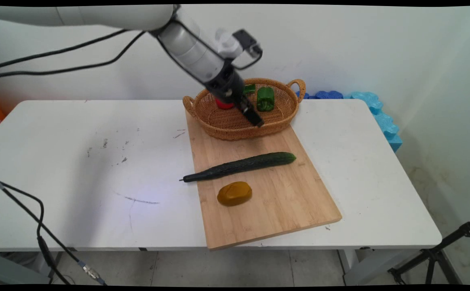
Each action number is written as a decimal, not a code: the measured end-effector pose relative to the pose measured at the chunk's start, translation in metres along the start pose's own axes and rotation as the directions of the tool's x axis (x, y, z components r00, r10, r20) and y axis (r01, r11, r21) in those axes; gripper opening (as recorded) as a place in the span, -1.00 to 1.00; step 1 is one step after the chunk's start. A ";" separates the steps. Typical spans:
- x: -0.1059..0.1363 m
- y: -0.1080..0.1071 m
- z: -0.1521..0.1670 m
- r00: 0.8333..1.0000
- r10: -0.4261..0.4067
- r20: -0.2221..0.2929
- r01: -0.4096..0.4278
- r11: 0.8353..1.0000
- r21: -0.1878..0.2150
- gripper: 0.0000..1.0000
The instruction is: Pick up the cucumber from the cutting board
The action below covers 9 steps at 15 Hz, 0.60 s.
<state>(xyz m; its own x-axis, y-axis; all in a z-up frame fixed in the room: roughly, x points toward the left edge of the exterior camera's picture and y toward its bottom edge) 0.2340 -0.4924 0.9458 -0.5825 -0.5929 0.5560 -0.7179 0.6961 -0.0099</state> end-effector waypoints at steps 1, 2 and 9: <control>-0.008 0.003 0.004 1.000 0.004 0.018 -0.004 1.000 -0.008 1.00; -0.016 0.006 0.008 0.999 0.007 0.034 -0.007 1.000 -0.016 1.00; -0.049 0.023 0.040 0.994 0.019 0.107 -0.013 0.998 -0.055 1.00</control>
<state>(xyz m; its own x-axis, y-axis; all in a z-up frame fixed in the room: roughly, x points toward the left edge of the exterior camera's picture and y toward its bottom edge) 0.2311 -0.4636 0.8853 -0.6335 -0.6196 0.4635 -0.6882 0.7249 0.0283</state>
